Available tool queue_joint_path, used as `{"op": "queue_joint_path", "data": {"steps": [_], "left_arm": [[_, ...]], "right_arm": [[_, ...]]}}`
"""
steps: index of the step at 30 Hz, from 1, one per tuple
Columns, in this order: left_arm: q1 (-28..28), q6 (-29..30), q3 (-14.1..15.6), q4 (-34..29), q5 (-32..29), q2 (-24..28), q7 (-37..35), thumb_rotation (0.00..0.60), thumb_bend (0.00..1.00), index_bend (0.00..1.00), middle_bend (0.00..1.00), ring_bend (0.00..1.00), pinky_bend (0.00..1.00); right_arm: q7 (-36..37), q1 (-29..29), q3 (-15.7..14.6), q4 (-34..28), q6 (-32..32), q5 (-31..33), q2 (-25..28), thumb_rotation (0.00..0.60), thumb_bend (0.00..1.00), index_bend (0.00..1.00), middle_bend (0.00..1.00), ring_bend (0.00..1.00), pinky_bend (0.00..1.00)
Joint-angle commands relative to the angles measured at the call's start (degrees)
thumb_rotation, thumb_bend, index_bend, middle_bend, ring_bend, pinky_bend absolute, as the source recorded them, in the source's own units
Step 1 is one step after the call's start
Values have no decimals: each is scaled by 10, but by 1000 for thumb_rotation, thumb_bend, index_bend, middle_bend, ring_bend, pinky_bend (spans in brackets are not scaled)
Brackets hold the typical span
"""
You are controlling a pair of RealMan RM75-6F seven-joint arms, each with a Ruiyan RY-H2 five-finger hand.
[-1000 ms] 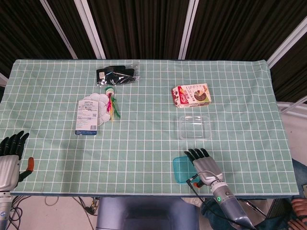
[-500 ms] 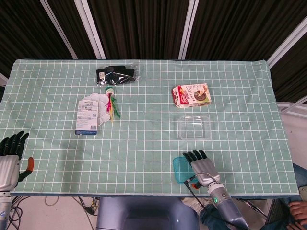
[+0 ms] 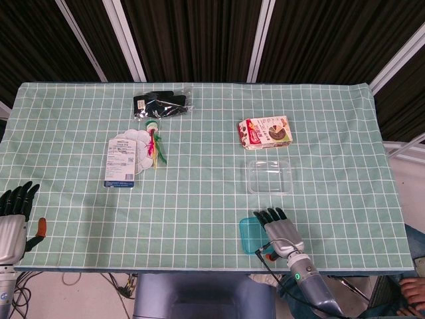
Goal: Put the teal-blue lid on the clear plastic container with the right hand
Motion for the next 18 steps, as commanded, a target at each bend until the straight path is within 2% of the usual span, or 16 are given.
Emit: {"op": "queue_joint_path", "data": {"steps": [1,18], "left_arm": [[0,0,0,0,-1,0,0,600,539,23,0,0,0],[0,2,-1,0,-2,0,0,600,539,23,0,0,0]], "right_arm": [[1,2,0,2,0,2,-1,600,162,0,143,0,0],[8,8,-7,7,1,2,-6,600,163,0,152,0,0]]}}
